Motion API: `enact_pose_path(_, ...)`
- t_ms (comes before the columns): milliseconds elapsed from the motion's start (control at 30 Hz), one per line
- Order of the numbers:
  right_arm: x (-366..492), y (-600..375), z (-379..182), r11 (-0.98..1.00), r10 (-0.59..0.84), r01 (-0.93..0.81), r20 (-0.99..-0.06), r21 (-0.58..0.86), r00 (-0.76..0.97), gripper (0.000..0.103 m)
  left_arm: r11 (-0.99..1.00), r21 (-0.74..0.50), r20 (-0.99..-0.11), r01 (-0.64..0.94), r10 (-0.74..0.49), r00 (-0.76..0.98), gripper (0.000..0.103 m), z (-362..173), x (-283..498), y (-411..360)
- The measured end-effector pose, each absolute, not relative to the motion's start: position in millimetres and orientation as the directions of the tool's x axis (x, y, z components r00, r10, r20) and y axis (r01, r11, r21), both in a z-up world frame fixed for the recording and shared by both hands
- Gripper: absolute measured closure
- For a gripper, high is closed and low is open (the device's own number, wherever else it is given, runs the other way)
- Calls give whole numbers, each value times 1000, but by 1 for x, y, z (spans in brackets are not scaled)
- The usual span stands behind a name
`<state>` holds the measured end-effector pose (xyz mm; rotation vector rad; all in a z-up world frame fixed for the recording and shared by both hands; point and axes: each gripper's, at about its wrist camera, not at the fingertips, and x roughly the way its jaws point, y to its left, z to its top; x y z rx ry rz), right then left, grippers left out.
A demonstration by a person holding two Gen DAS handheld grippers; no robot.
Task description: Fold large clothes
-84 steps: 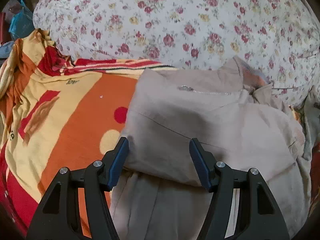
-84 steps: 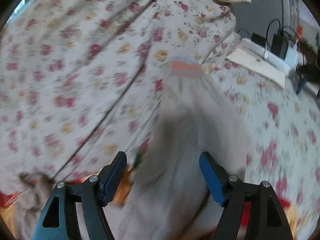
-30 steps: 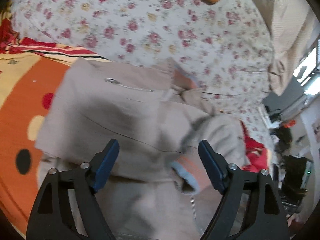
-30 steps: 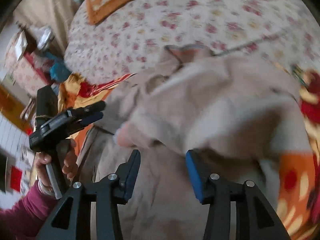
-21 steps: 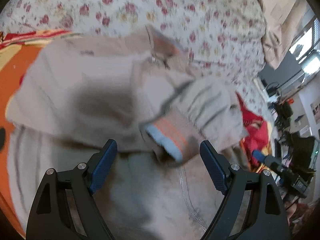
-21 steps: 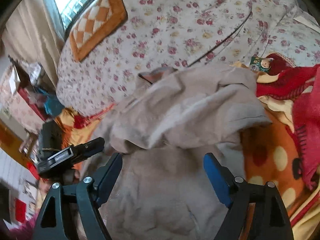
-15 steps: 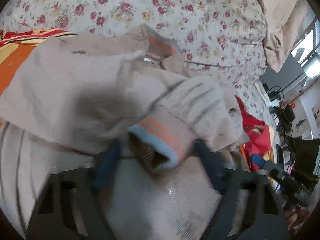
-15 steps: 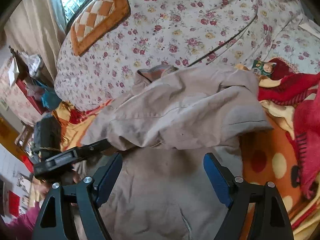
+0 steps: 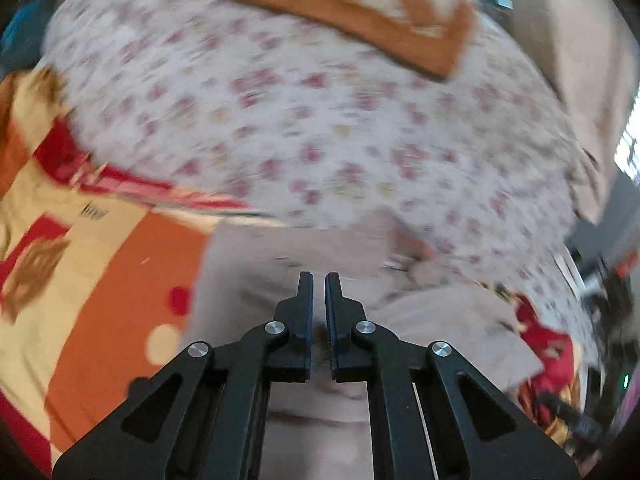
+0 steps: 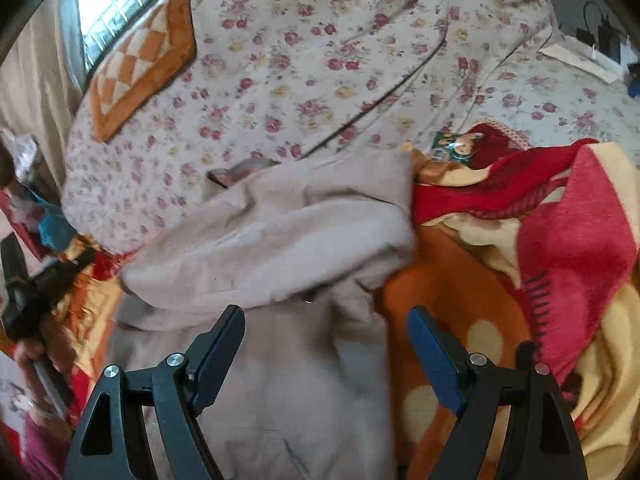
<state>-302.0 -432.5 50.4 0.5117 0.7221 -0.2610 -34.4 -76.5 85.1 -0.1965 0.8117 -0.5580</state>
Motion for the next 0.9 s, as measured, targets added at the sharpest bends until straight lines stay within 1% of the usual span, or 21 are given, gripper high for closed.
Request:
enact_pose_path(67, -298, -430, 46, 859, -61, 400, -711, 320, 700, 22, 850, -396, -657, 346, -526, 540, 98, 75, -25, -65)
enact_pose_path(200, -293, -423, 41, 883, -77, 389, -736, 262, 672, 22, 808, -455, -688, 373, -585, 429, 98, 64, -31, -74)
enact_pose_path(233, -292, -422, 40, 884, -66, 381, -737, 269, 673, 22, 799, -468, -696, 378, -597, 399, 91, 62, -33, -78)
enact_pose_path(267, -291, -422, 39, 884, -59, 378, -736, 276, 674, 22, 788, -479, -700, 387, -609, 373, 67, 60, -36, -82)
enact_pose_path(300, -291, -423, 39, 883, -54, 376, -736, 281, 675, 22, 776, -489, -707, 398, -620, 340, 49, 58, -40, -89)
enact_pose_path(333, -291, -423, 38, 883, -54, 376, -736, 281, 675, 22, 764, -505, -704, 401, -634, 321, 24, 56, -42, -91)
enact_pose_path(367, -291, -422, 38, 884, -57, 377, -736, 277, 674, 22, 747, -532, -684, 399, -657, 318, 19, 55, -46, -92)
enact_pose_path(400, -292, -423, 38, 885, -58, 376, -737, 275, 674, 22, 736, -548, -670, 398, -671, 319, 19, 54, -50, -92)
enact_pose_path(433, -292, -422, 39, 884, -56, 376, -736, 277, 675, 22, 738, -542, -676, 401, -667, 314, 19, 53, -52, -97)
enact_pose_path(567, -292, -421, 40, 875, -44, 378, -728, 302, 685, 22, 780, -462, -726, 422, -606, 326, 20, 38, -54, -125)
enact_pose_path(600, -292, -421, 39, 874, -36, 375, -727, 311, 686, 22, 779, -453, -728, 434, -604, 324, 26, 34, -53, -133)
enact_pose_path(633, -292, -421, 40, 873, -34, 375, -728, 312, 685, 22, 764, -449, -725, 464, -615, 311, 55, 31, -54, -141)
enact_pose_path(667, -292, -421, 39, 872, -35, 378, -731, 311, 681, 22, 762, -422, -734, 491, -605, 308, 86, 29, -54, -147)
enact_pose_path(700, -292, -421, 39, 872, -39, 381, -733, 307, 680, 22, 774, -373, -750, 512, -576, 325, 92, 29, -56, -153)
enact_pose_path(733, -292, -422, 39, 872, -42, 382, -732, 305, 680, 22, 770, -365, -744, 523, -579, 334, 92, 32, -58, -153)
enact_pose_path(800, -295, -424, 41, 873, -61, 392, -731, 292, 680, 22, 756, -409, -712, 511, -615, 340, 92, 44, -56, -142)
enact_pose_path(900, -295, -428, 41, 872, -90, 412, -740, 265, 666, 22, 746, -482, -620, 460, -661, 423, 93, 84, -41, -102)
